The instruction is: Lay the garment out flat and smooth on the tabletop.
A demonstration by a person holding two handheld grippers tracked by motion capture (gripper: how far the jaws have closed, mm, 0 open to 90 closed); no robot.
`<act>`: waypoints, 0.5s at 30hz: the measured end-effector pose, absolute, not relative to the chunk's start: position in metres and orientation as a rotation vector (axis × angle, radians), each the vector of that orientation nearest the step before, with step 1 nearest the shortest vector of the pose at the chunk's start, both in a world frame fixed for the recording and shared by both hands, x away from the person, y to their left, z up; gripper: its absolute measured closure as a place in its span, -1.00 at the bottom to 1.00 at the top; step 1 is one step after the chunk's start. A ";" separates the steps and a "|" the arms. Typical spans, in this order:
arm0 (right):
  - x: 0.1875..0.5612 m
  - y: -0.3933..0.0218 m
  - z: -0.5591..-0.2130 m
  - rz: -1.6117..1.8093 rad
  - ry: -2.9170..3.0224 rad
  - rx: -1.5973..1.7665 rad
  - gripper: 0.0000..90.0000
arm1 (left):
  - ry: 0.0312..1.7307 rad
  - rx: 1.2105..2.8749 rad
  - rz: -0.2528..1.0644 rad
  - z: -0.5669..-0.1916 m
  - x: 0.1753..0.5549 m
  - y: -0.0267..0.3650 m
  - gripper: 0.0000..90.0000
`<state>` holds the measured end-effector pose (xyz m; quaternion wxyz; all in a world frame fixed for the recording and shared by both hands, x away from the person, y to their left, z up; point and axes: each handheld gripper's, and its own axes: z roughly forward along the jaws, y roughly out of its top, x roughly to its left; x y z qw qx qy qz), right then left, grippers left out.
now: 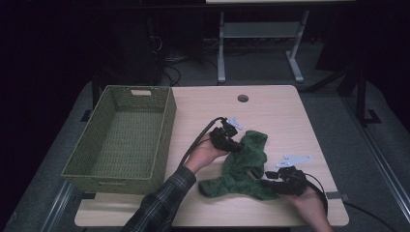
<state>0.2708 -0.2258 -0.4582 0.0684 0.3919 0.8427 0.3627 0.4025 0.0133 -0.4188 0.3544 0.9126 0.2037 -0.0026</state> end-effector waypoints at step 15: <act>0.287 -0.216 -0.464 1.075 2.477 1.240 0.56 | 0.587 2.291 -0.002 -0.417 0.396 0.040 0.90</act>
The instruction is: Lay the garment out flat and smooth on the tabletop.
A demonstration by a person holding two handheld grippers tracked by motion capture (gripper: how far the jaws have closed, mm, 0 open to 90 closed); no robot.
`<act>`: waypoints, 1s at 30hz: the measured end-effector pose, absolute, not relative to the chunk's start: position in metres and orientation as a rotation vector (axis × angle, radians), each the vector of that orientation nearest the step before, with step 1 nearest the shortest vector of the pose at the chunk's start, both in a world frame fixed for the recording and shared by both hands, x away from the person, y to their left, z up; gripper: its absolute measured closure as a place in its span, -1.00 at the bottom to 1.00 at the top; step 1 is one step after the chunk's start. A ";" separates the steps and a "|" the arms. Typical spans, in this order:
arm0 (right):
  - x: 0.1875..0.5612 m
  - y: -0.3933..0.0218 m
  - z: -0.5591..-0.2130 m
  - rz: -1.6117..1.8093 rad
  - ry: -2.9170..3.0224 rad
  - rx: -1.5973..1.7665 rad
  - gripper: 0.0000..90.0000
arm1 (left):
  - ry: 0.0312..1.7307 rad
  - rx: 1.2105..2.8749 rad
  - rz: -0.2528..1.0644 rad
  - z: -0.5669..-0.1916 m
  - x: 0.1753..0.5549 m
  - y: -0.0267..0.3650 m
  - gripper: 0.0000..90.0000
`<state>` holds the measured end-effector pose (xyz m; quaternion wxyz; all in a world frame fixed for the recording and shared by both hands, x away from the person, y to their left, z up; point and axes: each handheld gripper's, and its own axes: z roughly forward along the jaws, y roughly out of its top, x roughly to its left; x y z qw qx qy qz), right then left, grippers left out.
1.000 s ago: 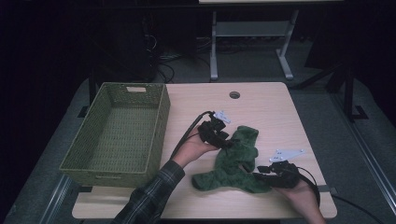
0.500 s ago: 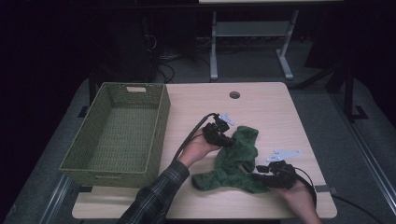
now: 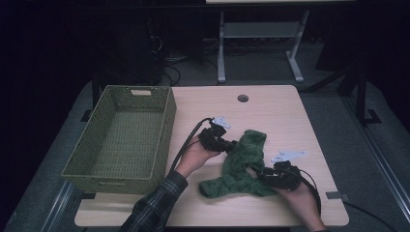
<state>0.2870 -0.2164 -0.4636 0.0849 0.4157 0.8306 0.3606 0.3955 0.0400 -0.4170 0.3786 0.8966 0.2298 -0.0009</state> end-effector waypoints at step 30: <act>0.338 -0.224 -0.417 1.137 2.430 1.052 0.88 | 0.798 2.357 0.104 -0.428 0.365 0.095 0.92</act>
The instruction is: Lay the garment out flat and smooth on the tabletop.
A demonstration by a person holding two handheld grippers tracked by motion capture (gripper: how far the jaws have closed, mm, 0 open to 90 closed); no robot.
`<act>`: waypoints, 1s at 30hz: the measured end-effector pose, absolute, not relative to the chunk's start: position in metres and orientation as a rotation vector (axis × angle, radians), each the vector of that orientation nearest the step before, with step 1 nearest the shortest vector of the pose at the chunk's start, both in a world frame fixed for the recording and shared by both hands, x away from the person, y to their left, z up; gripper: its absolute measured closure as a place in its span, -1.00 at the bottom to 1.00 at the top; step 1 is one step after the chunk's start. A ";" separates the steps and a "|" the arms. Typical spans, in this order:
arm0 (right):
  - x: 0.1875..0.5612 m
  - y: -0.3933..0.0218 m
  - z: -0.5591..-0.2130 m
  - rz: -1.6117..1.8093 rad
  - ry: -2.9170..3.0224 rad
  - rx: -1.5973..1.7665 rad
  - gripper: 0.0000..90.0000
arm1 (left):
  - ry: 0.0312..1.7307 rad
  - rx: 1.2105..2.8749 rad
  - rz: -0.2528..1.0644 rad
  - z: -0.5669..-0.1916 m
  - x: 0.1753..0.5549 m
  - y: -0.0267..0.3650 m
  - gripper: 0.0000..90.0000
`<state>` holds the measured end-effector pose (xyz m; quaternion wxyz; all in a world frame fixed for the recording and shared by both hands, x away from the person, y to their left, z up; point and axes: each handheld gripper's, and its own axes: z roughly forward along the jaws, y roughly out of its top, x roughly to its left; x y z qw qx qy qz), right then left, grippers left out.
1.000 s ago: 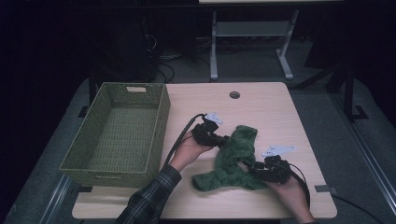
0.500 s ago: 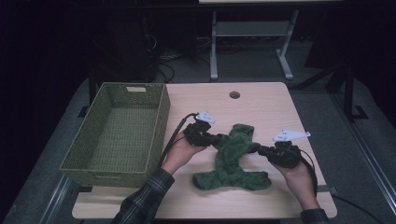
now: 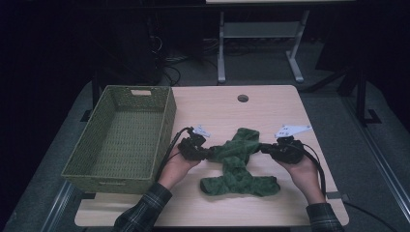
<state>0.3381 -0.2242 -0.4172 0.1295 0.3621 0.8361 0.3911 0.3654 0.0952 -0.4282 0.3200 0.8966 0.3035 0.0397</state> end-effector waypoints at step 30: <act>0.340 -0.229 -0.425 1.104 2.427 1.107 0.41 | 0.742 2.313 0.149 -0.395 0.366 0.087 0.15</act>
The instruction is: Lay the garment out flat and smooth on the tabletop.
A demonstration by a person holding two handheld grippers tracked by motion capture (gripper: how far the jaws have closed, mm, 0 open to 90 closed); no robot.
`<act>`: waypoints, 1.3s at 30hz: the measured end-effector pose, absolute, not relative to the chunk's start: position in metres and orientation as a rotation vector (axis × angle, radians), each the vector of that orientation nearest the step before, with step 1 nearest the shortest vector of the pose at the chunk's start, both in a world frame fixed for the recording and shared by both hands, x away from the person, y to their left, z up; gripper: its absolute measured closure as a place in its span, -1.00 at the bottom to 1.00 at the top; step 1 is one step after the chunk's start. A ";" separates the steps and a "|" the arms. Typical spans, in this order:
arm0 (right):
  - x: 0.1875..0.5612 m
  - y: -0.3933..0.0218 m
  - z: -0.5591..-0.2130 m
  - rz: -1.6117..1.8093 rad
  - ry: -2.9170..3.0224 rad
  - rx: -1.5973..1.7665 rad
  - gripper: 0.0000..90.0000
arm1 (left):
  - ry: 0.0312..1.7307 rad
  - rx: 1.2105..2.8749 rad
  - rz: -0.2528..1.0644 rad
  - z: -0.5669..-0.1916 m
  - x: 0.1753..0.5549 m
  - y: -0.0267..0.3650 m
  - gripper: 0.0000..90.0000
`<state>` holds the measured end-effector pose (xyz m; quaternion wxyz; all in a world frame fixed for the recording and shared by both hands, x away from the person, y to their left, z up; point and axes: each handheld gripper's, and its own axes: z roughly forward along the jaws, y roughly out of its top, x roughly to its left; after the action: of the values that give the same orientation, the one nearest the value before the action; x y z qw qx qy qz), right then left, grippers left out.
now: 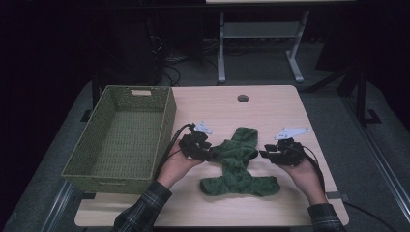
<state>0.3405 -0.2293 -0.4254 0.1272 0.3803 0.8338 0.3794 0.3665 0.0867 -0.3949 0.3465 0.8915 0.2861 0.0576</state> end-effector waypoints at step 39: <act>0.391 -0.208 -0.465 0.970 2.436 1.309 0.78 | 0.706 2.429 0.096 -0.438 0.432 0.009 0.83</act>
<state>0.3911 -0.2075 -0.4654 0.1052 0.4442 0.8266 0.3292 0.4323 0.0095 -0.4384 0.3005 0.9152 0.2662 0.0362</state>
